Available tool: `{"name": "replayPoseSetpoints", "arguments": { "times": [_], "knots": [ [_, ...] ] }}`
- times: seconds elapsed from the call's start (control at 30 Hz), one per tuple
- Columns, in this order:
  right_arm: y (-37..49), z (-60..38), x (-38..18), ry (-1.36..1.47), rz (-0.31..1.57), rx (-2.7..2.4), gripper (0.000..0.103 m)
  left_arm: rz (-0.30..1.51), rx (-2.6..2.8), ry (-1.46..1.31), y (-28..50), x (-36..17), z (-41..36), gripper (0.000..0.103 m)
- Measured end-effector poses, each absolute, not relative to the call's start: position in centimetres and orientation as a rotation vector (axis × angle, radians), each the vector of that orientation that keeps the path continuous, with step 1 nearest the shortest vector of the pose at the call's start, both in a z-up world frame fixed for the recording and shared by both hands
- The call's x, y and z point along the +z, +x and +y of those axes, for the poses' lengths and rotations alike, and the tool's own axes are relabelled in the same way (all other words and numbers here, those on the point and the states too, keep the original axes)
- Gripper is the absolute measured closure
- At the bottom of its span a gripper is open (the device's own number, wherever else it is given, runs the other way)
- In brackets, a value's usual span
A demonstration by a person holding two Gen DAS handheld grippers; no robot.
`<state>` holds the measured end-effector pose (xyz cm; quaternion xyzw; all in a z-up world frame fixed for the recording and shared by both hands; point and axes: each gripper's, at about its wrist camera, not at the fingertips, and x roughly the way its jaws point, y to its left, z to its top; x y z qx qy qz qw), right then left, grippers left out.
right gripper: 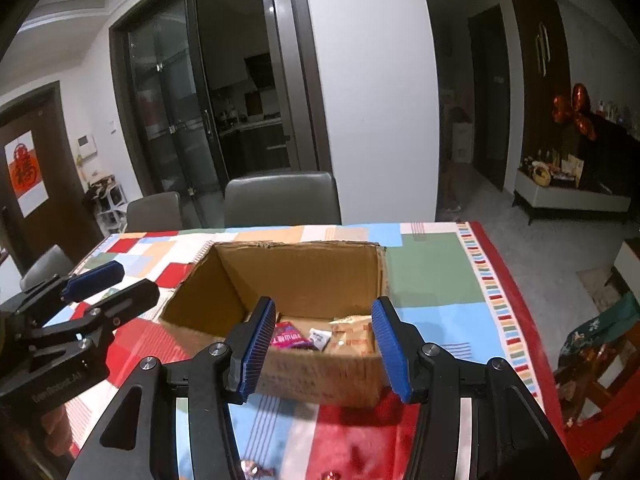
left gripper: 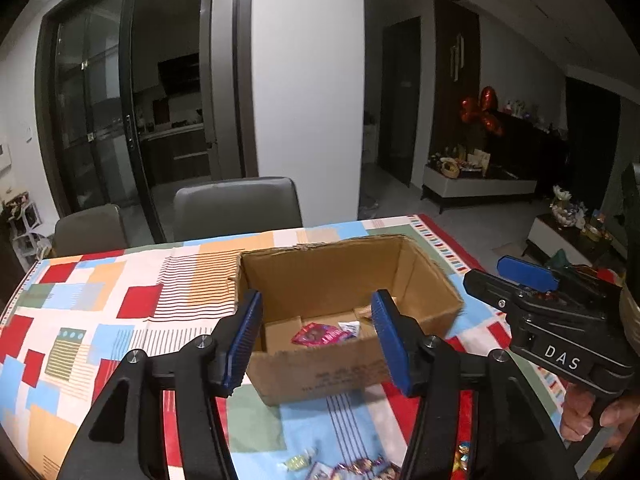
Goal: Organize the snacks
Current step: 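Move both tools back from the box toward the candies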
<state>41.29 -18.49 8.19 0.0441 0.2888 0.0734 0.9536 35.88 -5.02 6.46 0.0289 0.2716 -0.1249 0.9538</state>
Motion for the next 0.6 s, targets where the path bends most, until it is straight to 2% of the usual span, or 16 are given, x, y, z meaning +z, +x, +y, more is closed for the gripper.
{"name": "replayPoseSetpoints", "arguments": {
  "times": [0.6],
  "knots": [
    [31.5,-20.3,7.7,0.142,0.538,0.089,0.052,0.468,-0.329,0.082,26.5,5.5,-5.6,0.048]
  ]
}}
